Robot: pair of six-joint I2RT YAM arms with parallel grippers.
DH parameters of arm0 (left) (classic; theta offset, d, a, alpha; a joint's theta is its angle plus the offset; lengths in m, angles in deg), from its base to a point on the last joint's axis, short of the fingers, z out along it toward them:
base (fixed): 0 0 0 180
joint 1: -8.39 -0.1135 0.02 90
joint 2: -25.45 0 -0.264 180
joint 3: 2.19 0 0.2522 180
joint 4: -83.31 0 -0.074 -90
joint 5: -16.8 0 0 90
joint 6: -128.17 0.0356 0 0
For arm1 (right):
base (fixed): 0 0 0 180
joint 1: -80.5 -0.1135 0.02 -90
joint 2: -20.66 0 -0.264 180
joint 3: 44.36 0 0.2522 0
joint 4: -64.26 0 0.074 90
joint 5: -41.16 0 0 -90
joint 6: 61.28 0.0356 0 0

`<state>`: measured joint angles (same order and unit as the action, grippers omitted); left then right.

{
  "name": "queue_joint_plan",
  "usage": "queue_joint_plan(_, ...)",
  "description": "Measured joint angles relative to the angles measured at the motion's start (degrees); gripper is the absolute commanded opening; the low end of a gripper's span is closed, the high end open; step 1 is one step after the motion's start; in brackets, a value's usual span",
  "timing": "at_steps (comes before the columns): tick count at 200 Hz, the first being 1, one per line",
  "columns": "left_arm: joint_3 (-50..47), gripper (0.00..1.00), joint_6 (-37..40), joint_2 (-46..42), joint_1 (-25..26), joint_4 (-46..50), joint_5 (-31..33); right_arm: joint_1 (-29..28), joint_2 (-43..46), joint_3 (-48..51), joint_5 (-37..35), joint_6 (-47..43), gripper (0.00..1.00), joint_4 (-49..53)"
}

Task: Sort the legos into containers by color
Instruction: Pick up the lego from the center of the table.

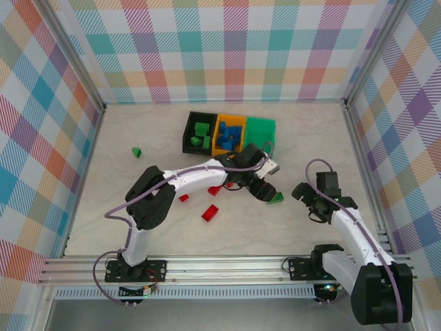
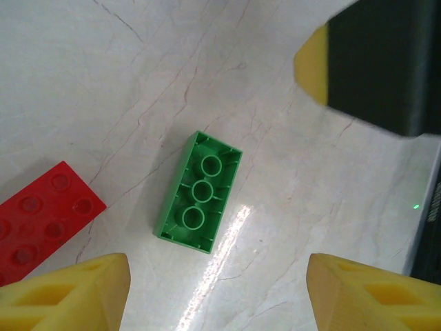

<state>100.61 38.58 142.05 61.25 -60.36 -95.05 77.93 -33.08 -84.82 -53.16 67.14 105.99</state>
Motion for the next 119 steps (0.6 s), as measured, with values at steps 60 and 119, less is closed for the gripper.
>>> queue_joint_plan(60, 9.7, 0.68, 9.0, 7.2, 1.9, 8.4, 3.7, 3.2, -3.6, 0.3, 7.2, -0.3, 0.93, -1.7)
queue_joint_plan(119, 16.9, 0.68, 13.3, 12.3, 3.1, 12.2, 8.5, 3.6, -0.5, 0.8, 8.6, -0.3, 0.93, -2.3)
